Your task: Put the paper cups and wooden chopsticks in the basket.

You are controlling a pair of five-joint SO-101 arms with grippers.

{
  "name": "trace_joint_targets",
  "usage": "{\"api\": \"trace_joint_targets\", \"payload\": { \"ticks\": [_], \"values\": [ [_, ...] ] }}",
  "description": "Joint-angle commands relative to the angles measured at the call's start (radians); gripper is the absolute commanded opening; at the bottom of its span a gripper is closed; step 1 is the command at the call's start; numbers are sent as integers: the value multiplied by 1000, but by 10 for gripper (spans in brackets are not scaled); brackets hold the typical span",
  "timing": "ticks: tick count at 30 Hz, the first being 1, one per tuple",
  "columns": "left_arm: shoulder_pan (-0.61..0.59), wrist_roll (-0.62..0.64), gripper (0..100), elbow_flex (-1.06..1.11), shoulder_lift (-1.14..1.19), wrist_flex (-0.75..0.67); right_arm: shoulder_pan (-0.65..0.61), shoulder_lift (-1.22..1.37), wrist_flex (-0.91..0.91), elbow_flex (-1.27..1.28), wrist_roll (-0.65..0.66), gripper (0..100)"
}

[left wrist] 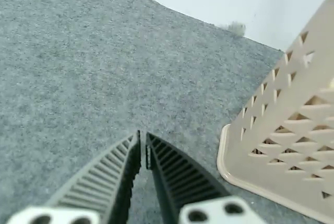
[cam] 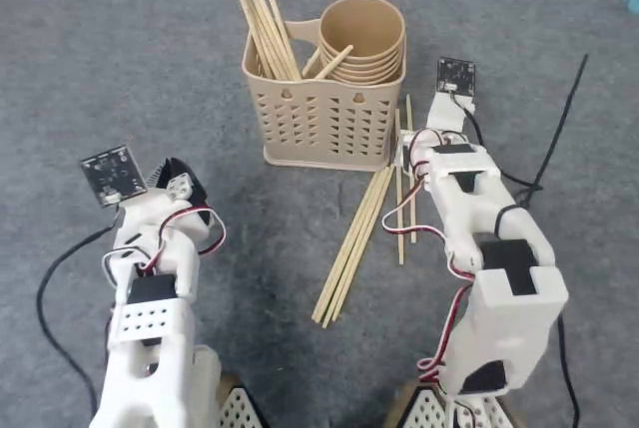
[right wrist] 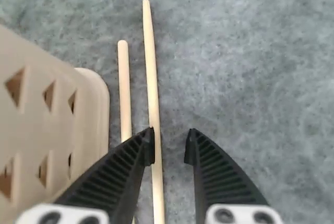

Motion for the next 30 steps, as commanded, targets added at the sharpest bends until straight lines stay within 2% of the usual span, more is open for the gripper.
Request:
{"api": "trace_joint_targets", "payload": {
  "ticks": [1, 7, 11, 15, 19, 30],
  "values": [
    [0, -2, 13, -5, -25, -26, 2, -10, -2, -54, 0, 105],
    [0, -2, 13, -5, -25, -28, 1, 54, 8, -167, 6, 106],
    [-2, -2, 13, -5, -25, -28, -1, 139, 10, -235, 100, 102],
    [-2, -2, 13, -5, -25, -28, -1, 186, 25, -250, 121, 100],
    [-2, -2, 13, -7, -25, -28, 1, 143, 160, -264, 121, 0],
    [-2, -2, 13, -7, -25, -28, 67, -94, 624, -258, 133, 8]
  ]
}}
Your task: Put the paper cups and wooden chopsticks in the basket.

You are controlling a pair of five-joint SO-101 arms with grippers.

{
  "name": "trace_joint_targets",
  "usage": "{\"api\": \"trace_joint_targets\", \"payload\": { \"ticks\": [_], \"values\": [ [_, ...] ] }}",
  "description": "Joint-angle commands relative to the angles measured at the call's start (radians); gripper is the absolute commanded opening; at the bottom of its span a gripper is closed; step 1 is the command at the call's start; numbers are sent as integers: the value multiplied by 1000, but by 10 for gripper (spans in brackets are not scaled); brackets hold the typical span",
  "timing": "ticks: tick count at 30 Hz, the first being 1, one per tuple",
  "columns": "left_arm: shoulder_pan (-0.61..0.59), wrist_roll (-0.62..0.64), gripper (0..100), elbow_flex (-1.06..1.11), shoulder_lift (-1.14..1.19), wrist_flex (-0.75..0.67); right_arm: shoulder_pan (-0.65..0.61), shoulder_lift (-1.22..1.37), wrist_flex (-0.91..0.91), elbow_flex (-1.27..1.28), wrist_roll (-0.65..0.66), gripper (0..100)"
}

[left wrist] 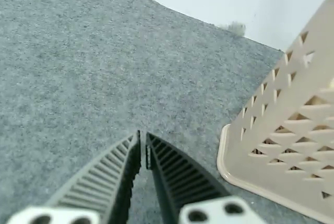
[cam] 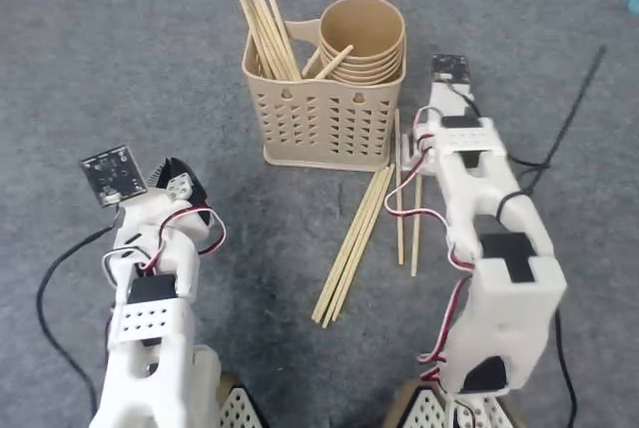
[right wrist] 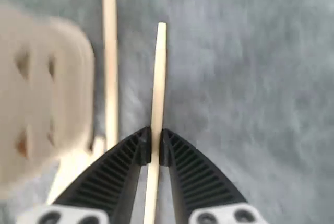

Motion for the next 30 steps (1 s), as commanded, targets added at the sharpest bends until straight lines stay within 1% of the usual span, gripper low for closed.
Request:
{"api": "trace_joint_targets", "payload": {
  "ticks": [1, 4, 8, 14, 19, 21, 24, 26, 30],
  "values": [
    [-2, -2, 13, -7, -25, -28, 42, -154, 185, -12, 54, 8],
    [-2, -2, 13, -7, -25, -28, 56, -231, 346, -12, 121, 8],
    [-2, -2, 13, -7, -25, -28, 71, -354, 487, -12, 150, 8],
    [-2, -2, 13, -5, -25, -28, 54, -654, 636, -12, 152, 8],
    [-2, -2, 13, -5, -25, -28, -7, -918, 697, -11, 147, 8],
    [0, -2, 13, -5, -25, -28, -39, -1000, 688, 9, 147, 8],
    [0, -2, 13, -5, -25, -28, -93, -1090, 595, 74, 147, 8],
    [0, -2, 13, -5, -25, -28, -113, -1145, 481, 130, 147, 8],
    [0, -2, 13, -5, -25, -28, -154, -1233, 170, 244, 147, 8]
  ]
}}
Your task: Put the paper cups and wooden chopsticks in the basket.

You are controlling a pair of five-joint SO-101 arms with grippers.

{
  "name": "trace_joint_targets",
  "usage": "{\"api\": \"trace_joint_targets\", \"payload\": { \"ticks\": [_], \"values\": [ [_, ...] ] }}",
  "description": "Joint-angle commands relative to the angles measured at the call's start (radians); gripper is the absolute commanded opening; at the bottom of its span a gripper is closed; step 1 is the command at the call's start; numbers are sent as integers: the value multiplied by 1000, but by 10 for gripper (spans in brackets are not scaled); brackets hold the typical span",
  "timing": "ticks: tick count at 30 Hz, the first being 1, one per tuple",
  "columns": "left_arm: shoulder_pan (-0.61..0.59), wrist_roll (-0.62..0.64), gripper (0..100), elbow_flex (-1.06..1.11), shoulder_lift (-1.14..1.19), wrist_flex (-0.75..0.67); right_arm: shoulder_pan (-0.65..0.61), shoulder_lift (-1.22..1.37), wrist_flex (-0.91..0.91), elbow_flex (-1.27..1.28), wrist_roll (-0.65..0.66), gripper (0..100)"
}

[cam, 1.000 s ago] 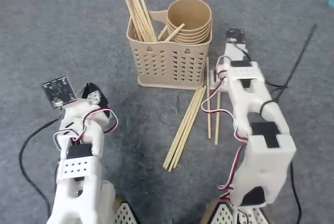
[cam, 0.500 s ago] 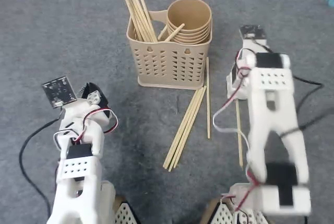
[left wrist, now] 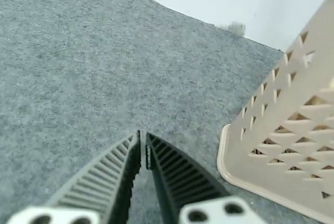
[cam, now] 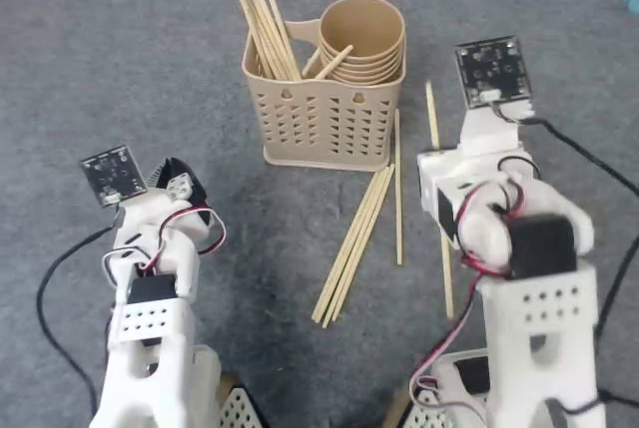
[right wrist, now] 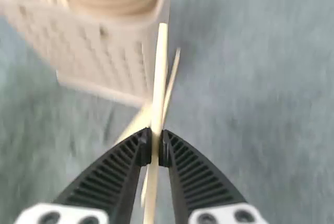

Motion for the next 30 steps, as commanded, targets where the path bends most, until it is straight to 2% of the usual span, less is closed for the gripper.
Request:
{"api": "trace_joint_targets", "payload": {
  "ticks": [1, 10, 13, 17, 23, 30],
  "values": [
    [0, -2, 13, -5, -25, -28, -51, -99, -306, 60, 8, 8],
    [0, -2, 13, -5, -25, -28, -262, -128, -937, 141, 8, 8],
    [0, -2, 13, -5, -25, -28, -346, -71, -1155, 137, 8, 8],
    [2, -2, 13, -5, -25, -35, -387, 65, -1397, 92, 15, 8],
    [3, -2, 13, 33, -25, -141, -344, 375, -1445, -170, 17, 8],
    [3, -2, 13, 33, -25, -150, -306, 730, -1448, -436, 17, 9]
  ]
}}
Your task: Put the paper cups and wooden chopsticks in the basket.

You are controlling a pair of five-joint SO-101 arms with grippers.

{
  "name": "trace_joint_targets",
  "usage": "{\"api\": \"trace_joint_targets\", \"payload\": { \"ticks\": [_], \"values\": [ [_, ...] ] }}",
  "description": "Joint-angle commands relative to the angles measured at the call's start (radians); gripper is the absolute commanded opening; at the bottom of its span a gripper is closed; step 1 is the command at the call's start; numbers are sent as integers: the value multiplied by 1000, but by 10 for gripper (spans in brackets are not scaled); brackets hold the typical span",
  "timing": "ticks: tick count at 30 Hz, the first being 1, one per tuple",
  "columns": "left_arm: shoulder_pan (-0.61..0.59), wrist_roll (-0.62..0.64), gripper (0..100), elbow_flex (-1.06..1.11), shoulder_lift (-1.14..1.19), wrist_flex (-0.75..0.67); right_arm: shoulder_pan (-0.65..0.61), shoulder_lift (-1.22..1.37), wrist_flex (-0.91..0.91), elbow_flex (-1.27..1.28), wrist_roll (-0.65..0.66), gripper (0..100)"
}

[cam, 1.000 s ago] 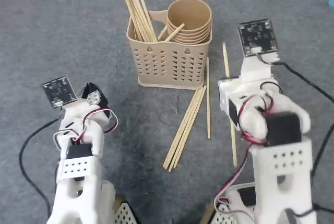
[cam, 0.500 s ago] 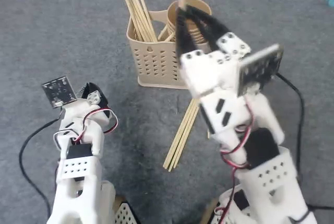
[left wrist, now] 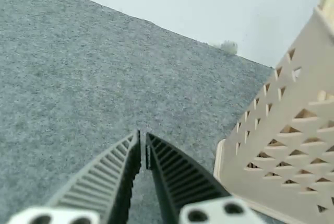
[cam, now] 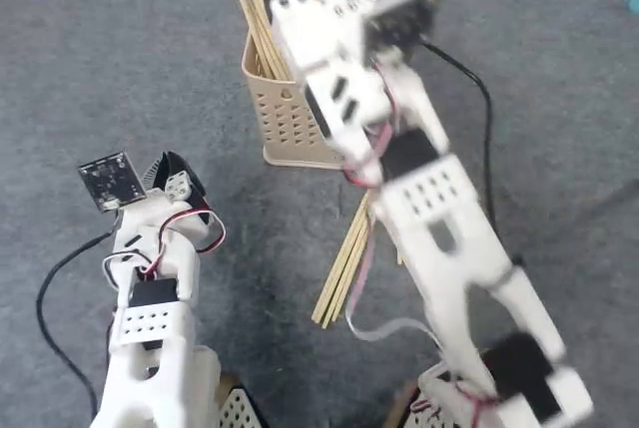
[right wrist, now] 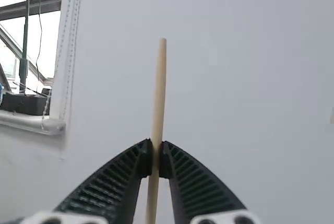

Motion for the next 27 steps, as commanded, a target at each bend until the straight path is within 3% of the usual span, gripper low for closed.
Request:
{"api": "trace_joint_targets", "payload": {
  "ticks": [1, 6, 11, 19, 22, 27],
  "values": [
    [3, -2, 13, -2, -25, -32, 30, 125, -22, -140, 11, 9],
    [3, -2, 13, -2, -25, -32, 74, 240, -24, -164, 5, 13],
    [3, -2, 13, -2, -25, -34, 87, 214, -12, -97, 5, 134],
    [3, -2, 13, -2, -25, -34, 82, 35, 51, 32, 3, 94],
    [2, -2, 13, -2, -25, -34, 81, -90, 134, 98, -8, 91],
    [0, -2, 13, -2, -25, -34, 88, -394, 392, 227, -173, 91]
  ]
}}
